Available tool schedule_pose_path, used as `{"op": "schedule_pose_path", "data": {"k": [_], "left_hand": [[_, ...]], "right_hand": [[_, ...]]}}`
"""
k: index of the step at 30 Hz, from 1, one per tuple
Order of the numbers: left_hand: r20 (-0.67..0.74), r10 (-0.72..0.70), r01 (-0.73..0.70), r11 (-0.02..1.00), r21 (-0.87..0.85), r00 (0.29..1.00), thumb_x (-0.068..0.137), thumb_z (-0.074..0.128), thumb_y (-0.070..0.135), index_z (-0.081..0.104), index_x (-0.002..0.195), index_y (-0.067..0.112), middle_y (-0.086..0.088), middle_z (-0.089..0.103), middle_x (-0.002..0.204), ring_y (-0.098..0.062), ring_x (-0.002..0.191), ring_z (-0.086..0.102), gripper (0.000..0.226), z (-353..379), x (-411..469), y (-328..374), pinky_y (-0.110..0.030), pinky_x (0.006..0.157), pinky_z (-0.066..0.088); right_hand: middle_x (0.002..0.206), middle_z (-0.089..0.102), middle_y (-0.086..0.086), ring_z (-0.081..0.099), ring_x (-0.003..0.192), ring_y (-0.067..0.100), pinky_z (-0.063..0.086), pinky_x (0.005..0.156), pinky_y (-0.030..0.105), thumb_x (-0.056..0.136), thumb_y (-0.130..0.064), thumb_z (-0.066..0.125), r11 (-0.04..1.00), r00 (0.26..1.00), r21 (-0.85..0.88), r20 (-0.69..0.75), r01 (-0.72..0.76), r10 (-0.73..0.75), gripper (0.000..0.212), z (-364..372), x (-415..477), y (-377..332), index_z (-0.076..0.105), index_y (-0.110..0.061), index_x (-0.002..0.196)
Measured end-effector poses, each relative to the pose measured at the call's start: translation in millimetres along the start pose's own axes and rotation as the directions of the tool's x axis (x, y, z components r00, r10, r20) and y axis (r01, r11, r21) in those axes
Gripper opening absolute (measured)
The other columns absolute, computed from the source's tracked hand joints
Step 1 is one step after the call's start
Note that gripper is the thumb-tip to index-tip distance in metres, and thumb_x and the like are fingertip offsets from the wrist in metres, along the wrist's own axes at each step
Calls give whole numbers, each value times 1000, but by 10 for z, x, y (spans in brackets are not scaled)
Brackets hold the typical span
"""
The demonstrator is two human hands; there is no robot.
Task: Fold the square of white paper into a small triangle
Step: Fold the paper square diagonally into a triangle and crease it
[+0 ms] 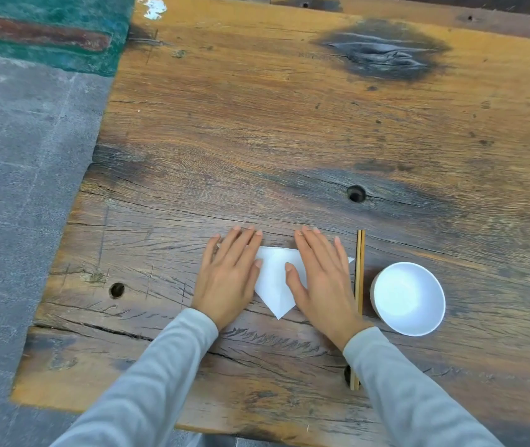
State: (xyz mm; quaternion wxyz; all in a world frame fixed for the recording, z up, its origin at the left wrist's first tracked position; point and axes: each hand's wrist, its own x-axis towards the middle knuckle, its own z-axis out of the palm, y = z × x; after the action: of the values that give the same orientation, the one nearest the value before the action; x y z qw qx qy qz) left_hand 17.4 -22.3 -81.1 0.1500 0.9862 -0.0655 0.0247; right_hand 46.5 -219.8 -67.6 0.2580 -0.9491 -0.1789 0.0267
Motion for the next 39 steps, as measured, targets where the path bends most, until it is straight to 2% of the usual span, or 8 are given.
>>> {"op": "schedule_pose_path", "data": {"k": [4,8,13,19,24,28,33,39], "left_hand": [[114,16,-27,995,96,993,107,33,34,40,154,10,-5,40,161,-25,151,32,54,162,-75,200,-63,121,19],[130,5,-18,995,95,992,107,33,32,39,154,8,-5,42,160,-25,152,31,54,257,-95,260,-65,121,16],[161,20,-38,993,108,987,106,33,33,38,154,7,-5,40,161,-26,152,31,55,274,-168,245,-67,118,22],[180,30,-54,990,130,983,108,33,36,39,155,9,-6,34,164,-27,153,27,54,280,-243,240,-67,117,24],[221,23,-54,989,137,975,107,33,36,37,156,9,-7,30,165,-27,154,24,55,276,-260,236,-67,117,23],[261,4,-43,989,142,965,105,32,37,41,154,10,-7,31,165,-30,153,27,57,246,-249,235,-68,115,26],[279,-57,17,990,143,959,103,31,48,38,156,16,-12,27,166,-41,152,23,62,223,-307,190,-71,116,22],[279,-197,157,974,161,940,97,30,72,22,161,29,-9,11,171,-39,156,10,77,229,-365,60,-66,121,4]], "right_hand": [[162,32,7,19,153,23,8,124,55,102,-32,47,995,986,-97,168,1,16,58,103,14,-94,33,-8,153],[162,33,5,22,152,23,3,124,57,102,-26,45,995,981,-99,192,-21,40,60,154,-9,-113,25,-8,155],[158,40,6,32,148,30,11,120,65,100,-22,52,990,985,-139,171,6,18,62,154,-84,-113,29,-3,154],[160,36,2,21,152,30,9,119,69,104,-27,41,969,971,-230,237,86,-30,55,196,-157,-59,32,-5,153],[160,37,3,20,153,29,8,119,67,104,-30,37,967,972,-236,231,101,-45,55,237,-193,-32,32,-6,153],[161,35,5,21,153,27,8,120,65,105,-40,34,968,967,-236,253,85,-23,59,247,-204,-8,30,-8,155],[166,20,7,15,154,25,1,122,61,102,-61,19,955,955,-296,288,19,70,75,235,-278,64,25,-9,156],[167,11,11,12,155,26,4,123,58,97,-71,15,938,951,-333,247,-97,186,87,223,-331,173,17,-9,158]]}}
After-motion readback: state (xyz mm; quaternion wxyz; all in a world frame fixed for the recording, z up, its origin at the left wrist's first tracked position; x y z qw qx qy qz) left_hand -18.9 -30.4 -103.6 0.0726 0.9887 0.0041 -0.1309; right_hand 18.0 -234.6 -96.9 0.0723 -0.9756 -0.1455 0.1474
